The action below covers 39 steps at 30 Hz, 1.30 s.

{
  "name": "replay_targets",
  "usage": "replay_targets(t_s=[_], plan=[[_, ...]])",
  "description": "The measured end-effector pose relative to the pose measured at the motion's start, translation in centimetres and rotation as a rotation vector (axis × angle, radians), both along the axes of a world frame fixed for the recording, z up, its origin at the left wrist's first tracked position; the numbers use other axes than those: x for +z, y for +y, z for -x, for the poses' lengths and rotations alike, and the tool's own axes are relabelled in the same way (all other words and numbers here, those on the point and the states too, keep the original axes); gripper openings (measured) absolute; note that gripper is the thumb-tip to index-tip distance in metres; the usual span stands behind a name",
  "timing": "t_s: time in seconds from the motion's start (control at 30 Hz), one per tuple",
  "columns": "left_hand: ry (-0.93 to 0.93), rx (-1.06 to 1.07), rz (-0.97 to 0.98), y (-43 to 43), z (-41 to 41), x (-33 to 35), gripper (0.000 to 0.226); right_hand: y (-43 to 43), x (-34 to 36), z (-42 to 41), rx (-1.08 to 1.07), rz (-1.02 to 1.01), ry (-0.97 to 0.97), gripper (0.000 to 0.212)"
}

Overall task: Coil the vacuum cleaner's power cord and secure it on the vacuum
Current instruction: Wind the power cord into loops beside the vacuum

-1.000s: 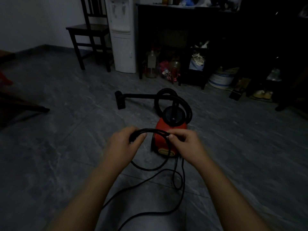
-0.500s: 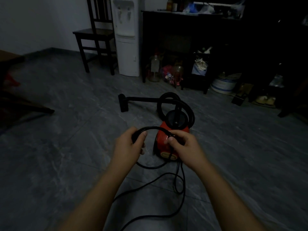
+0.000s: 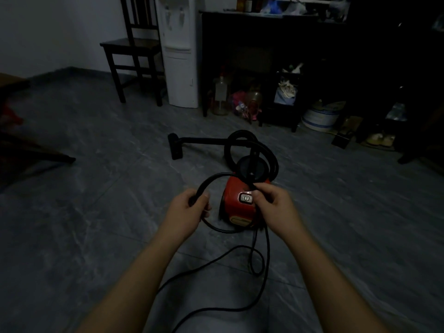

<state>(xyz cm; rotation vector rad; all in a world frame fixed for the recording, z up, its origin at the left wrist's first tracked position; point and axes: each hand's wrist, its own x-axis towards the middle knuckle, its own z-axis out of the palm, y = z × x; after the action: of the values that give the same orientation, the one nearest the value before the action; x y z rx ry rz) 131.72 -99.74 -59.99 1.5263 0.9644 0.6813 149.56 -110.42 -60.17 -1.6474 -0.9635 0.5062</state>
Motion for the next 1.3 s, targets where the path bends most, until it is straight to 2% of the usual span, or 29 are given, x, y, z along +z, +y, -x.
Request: replay_targets(t_s=[0.13, 0.23, 0.3, 0.67, 1.03, 1.3], plan=[[0.07, -0.068, -0.168, 0.7, 0.3, -0.4, 0.009, -0.2, -0.6, -0.1, 0.074, 0.138, -0.143, 0.02], [0.212, -0.165, -0.369, 0.7, 0.5, -0.9, 0.011, 0.1, -1.2, 0.3, 0.108, 0.178, -0.138, 0.021], [0.248, -0.185, -0.393, 0.6, 0.4, -1.0, 0.014, 0.4, -1.3, 0.2, 0.102, 0.173, -0.17, 0.02], [0.035, -0.051, -0.048, 0.0, -1.1, -0.8, 0.018, -0.6, -1.6, -2.5, 0.032, 0.179, -0.081, 0.015], [-0.21, 0.137, 0.097, -0.3, -2.0, 0.3, 0.01, -1.4, -1.4, -3.2, 0.016, 0.107, -0.009, 0.016], [-0.247, 0.242, 0.124, 0.4, -1.1, 0.4, 0.016, -0.8, -1.0, -1.8, 0.039, 0.096, -0.005, 0.022]])
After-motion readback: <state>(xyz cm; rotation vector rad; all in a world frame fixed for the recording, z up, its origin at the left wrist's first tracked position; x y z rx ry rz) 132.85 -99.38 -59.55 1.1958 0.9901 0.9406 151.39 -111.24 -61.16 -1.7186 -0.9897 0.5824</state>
